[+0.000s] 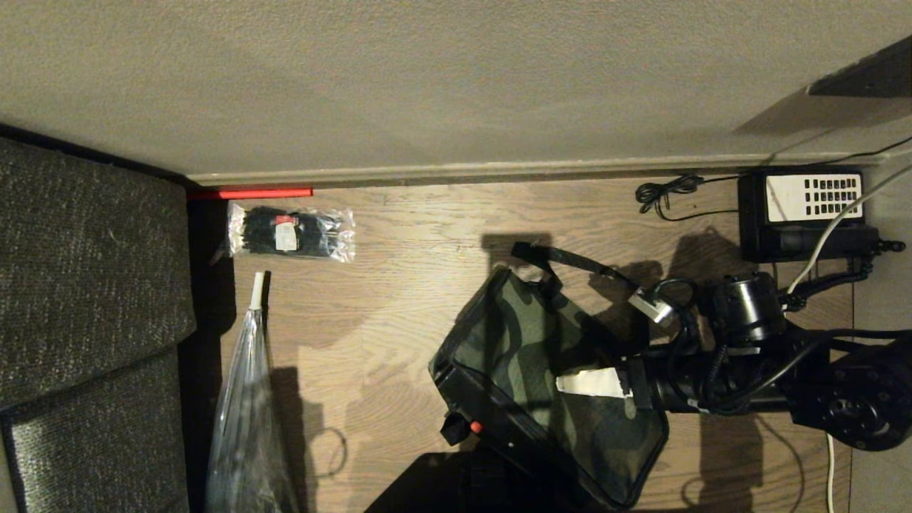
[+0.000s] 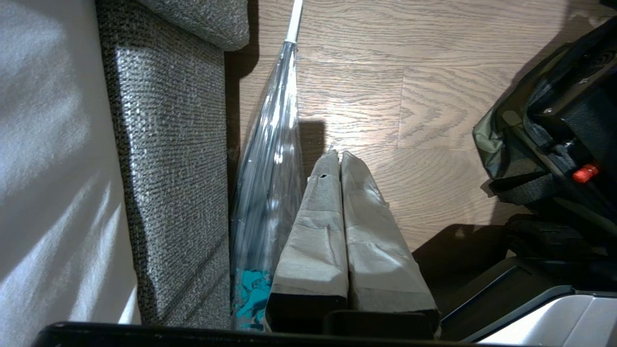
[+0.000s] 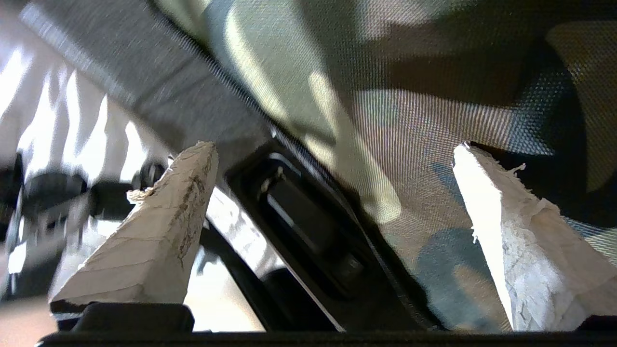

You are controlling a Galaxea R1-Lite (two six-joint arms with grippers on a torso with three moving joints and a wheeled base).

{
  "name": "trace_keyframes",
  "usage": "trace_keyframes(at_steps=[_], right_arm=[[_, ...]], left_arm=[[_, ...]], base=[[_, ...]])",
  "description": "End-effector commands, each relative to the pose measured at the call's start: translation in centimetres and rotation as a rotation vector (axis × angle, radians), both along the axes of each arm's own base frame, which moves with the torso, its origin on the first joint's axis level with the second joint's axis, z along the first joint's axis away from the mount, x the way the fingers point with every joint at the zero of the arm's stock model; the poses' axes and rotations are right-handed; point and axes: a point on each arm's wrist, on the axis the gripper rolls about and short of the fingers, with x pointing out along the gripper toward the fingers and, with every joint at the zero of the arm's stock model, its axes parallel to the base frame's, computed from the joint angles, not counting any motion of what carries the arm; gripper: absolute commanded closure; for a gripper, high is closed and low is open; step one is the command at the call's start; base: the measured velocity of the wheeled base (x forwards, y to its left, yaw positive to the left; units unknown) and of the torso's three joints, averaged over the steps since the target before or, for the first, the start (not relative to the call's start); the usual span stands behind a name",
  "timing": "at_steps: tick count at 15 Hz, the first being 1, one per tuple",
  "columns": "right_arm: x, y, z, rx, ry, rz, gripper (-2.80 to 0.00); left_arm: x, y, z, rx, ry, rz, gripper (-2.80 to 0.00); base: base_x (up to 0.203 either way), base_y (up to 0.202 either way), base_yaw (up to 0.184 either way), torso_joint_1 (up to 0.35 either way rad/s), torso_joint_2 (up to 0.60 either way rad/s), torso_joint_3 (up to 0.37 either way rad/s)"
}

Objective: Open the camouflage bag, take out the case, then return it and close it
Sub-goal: Close the top of the storage box

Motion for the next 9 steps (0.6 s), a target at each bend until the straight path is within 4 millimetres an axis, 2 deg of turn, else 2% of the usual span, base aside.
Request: trace_keyframes(at_steps=[1, 3, 6, 9], right_arm=[[-0.9, 1.3, -0.3, -0.014, 0.016, 0.032, -2.80], [-1.3, 2.3, -0.8, -0.062, 0.007, 0.014, -2.80], [-1.8, 3.4, -2.6, -0.182, 0.016, -0.051, -2.80], [-1.7, 3.9, -3.3, -0.155, -0.098, -0.046, -2.80]], left_arm=[[0.0, 0.0, -0.1, -0.001, 0.002, 0.000, 0.00], [0.0, 0.0, -0.1, -0.001, 0.002, 0.000, 0.00], [0.0, 0.0, -0.1, -0.001, 0.002, 0.000, 0.00], [0.0, 0.0, -0.1, -0.001, 0.000, 0.000, 0.00]], base=[[0.000, 0.000, 0.000, 0.000, 0.00, 0.000], [0.000, 0.000, 0.000, 0.000, 0.00, 0.000], [0.000, 0.000, 0.000, 0.000, 0.00, 0.000], [0.000, 0.000, 0.000, 0.000, 0.00, 0.000]])
